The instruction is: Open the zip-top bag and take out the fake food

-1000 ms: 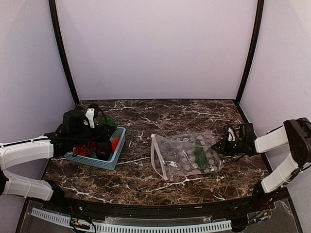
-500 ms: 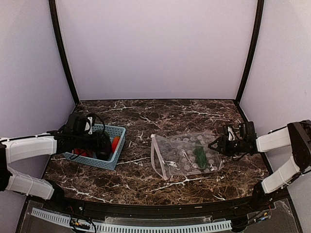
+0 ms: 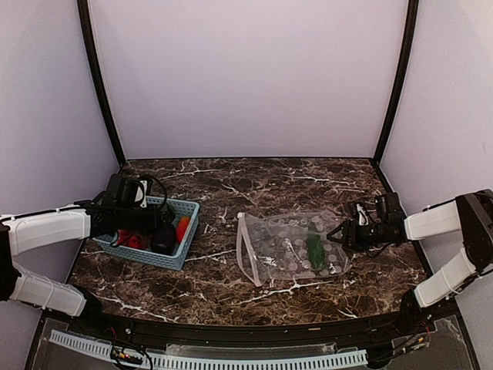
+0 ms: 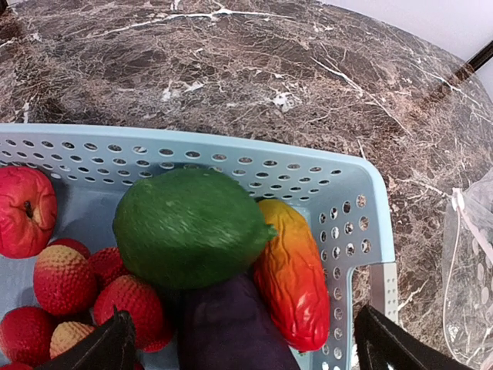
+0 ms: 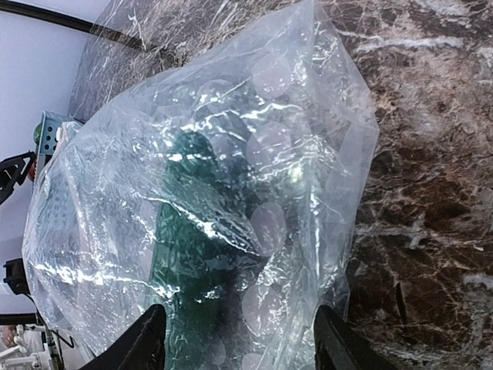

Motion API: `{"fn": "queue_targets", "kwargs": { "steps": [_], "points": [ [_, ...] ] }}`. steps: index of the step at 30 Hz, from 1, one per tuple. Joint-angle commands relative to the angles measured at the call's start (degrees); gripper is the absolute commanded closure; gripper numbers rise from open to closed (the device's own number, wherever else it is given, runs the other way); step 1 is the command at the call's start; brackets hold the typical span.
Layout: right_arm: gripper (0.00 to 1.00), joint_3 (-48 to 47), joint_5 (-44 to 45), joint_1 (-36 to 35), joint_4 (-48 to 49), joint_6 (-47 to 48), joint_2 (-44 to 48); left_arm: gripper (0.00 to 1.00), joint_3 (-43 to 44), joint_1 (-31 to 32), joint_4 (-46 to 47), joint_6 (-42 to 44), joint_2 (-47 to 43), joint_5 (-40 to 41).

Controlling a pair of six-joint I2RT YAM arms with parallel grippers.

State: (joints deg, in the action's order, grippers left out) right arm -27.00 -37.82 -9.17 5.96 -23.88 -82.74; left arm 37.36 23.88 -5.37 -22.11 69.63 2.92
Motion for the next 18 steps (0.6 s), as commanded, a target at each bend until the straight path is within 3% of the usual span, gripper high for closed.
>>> {"fn": "queue_targets", "kwargs": {
  "steps": [1, 3, 8, 18],
  "points": [
    [0.38, -1.0, 0.9, -1.6, -0.3, -0.5, -1.0, 0.01, 1.5, -0.1, -3.9, 2.1, -4.0, 0.6],
    [0.42, -1.1, 1.3, -2.1, -0.2, -0.8, -1.2, 0.01, 1.8, 0.7, -3.8, 3.4, -5.6, 0.1],
    [0.50, -1.5, 1.5, -3.2, 0.1, -0.8, -2.7, 0.02, 2.0, 9.3, 0.5, 8.0, -5.9, -3.1],
    [0.60, -1.7, 3.5, -4.4, -0.2, -0.9, -3.3, 0.27, 5.8, 23.3, 9.2, 14.5, 10.4, -12.6]
  ]
}}
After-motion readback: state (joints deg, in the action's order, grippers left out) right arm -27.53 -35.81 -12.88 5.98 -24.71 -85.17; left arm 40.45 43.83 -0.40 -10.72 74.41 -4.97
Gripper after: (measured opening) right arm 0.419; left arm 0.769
